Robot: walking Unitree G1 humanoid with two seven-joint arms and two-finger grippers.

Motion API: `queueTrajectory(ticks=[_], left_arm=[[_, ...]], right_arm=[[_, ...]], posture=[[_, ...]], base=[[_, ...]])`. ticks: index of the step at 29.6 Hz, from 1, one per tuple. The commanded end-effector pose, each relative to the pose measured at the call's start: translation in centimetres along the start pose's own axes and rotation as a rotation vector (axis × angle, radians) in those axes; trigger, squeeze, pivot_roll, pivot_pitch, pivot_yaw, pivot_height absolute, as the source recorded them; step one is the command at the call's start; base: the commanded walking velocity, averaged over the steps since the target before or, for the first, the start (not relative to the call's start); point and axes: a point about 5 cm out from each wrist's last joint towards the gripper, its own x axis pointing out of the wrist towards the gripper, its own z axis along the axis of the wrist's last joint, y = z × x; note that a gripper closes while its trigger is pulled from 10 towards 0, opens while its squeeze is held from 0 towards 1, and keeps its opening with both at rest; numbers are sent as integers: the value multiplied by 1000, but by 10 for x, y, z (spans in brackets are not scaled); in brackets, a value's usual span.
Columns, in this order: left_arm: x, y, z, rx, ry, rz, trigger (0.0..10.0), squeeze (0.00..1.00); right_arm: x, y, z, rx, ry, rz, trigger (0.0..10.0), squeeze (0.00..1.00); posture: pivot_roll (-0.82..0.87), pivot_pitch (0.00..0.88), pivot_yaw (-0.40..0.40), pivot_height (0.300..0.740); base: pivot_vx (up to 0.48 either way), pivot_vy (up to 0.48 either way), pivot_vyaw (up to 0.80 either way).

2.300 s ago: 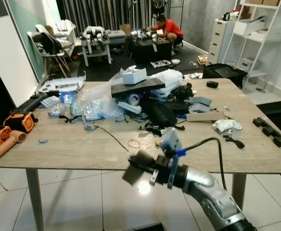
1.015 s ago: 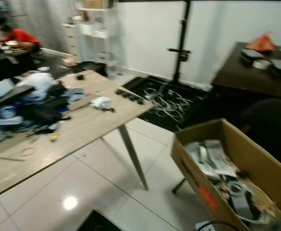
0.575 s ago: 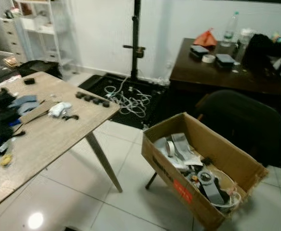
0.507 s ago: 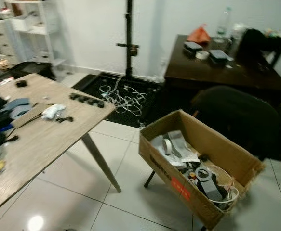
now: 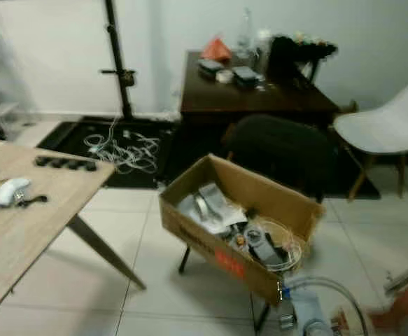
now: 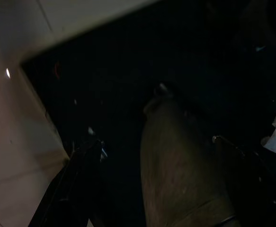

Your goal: Picking trash to rubbish bin

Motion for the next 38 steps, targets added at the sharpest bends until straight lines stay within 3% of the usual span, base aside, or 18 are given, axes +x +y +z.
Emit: queueTrajectory(ticks=[1,4,5,6,8,9,10,13,20,26,38], left_arm=[[-1,-2,-8,7,28,-8,10000,0],[-1,-1,-7,11,26,-9,10000,0],[0,-1,-6,12,23,-10,10000,0],[0,-1,-6,12,23,-10,10000,0],[0,-2,-5,12,19,-11,10000,0],[0,-2,-4,11,15,-13,10000,0],[0,-2,-4,11,15,-13,10000,0],[0,-3,-3,15,12,-22,10000,0],[0,-4,-4,28,16,-35,10000,0],[1,-6,-4,18,14,-42,10000,0],[1,-9,-5,19,18,-55,10000,0]], right_arm=[[4,-11,21,19,-101,-41,10000,0],[8,-16,51,59,-230,-32,10000,0],[9,-17,72,100,-320,-9,10000,0],[9,-17,72,100,-320,-9,10000,0],[8,-17,92,130,-409,12,10000,0],[5,-17,115,164,-513,34,10000,0],[5,-17,115,164,-513,34,10000,0],[-6,-18,156,221,-703,102,10000,0],[-25,2,196,133,-874,247,10000,0],[-31,13,206,135,-909,304,10000,0],[-34,14,200,128,-874,331,10000,0]], posture=[[-218,106,88,740],[-218,106,88,740],[-218,106,88,740],[-218,106,88,740],[-221,101,87,740],[-221,101,87,740],[-221,101,87,740],[-221,101,87,740],[-228,104,87,740],[-225,102,84,740],[-230,101,84,740]], base=[[0,0,-800],[0,0,-800],[0,0,-800],[0,0,-800],[0,0,-800],[0,0,-800],[0,0,-800],[0,0,-267],[118,0,0],[338,0,0],[380,0,0]])
